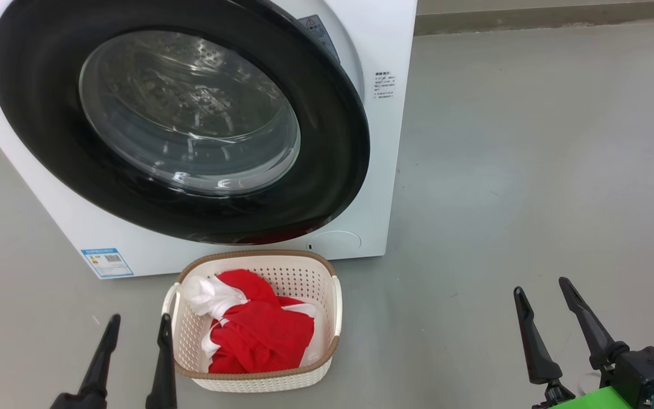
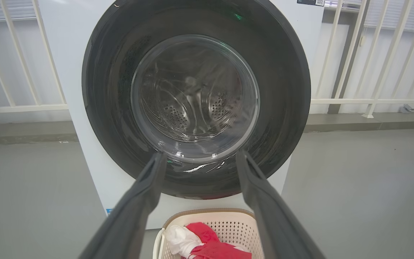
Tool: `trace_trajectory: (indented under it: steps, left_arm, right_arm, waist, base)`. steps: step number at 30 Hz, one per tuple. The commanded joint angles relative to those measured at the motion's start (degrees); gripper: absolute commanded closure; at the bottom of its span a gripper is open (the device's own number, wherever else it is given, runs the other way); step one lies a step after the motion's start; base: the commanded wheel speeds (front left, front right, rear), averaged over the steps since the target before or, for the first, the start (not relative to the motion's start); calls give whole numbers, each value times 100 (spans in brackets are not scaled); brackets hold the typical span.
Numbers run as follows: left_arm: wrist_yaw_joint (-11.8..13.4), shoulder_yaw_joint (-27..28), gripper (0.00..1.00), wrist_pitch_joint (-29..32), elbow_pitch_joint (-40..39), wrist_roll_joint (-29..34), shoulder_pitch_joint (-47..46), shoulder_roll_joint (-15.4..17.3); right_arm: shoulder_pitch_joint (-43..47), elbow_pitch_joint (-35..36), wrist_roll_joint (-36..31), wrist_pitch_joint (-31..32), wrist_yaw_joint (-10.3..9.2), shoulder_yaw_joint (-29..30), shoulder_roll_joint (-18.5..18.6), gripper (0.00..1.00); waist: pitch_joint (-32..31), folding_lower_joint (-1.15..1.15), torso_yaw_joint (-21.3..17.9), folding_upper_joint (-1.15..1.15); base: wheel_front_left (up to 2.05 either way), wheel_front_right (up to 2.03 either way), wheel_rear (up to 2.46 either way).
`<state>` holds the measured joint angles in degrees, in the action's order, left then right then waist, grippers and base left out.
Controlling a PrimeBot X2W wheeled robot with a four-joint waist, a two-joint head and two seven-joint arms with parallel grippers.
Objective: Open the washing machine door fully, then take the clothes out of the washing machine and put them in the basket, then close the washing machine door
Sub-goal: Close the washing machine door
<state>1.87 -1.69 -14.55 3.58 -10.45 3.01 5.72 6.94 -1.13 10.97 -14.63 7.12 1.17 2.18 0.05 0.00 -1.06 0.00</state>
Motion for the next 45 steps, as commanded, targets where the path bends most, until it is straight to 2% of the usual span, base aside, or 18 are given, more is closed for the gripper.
trace_trajectory:
  steps: [1, 11, 12, 13, 14, 17, 19, 28, 45]
  left_arm:
    - [-59, 225, 0, -44, -116, 87, -61, 13]
    - [-146, 266, 0, -45, -53, 143, -81, -32]
    - [-154, 270, 0, -45, -51, 147, -88, -37]
    - [-163, 274, 0, -45, -51, 150, -98, -41]
    - [-175, 275, 0, -45, -53, 152, -110, -47]
    - [-219, 262, 0, -45, -55, 145, -149, -77]
    - [-240, 259, 0, -45, -50, 138, -176, -99]
    - [-332, 212, 0, -45, -216, 185, -380, -165]
    - [-507, -103, 0, -45, -862, 39, -965, -272]
  right_arm:
    - [-68, 169, 41, -37, 36, -131, 70, 0]
    - [-81, 148, 48, -37, 36, -147, 70, 0]
    - [-83, 144, 55, -37, 36, -146, 70, 4]
    - [-86, 136, 64, -37, 36, -152, 70, 34]
    - [-92, 128, 72, -37, 36, -160, 70, 56]
    - [-130, 94, 77, -37, 36, -177, 70, 85]
    - [-212, 55, 59, -37, 36, -207, 70, 100]
    - [-763, -159, 19, -37, 36, -463, 70, 100]
    - [-2295, -522, -129, -37, 36, -743, 70, 100]
  waist:
    - [6, 0, 3, 0]
    - [39, 0, 47, 0]
    - [46, 0, 56, 0]
    - [54, 0, 68, 0]
    - [64, 0, 83, 0]
    - [108, 0, 147, 0]
    - [155, 0, 198, 0]
    - [485, 0, 462, 0]
    - [1744, 0, 984, 0]
  base:
    - [0, 0, 0]
    - [0, 0, 0]
    - [0, 0, 0]
    - [0, 0, 0]
    - [0, 0, 0]
    - [0, 0, 0]
    - [0, 0, 0]
    - [0, 0, 0]
    - [0, 0, 0]
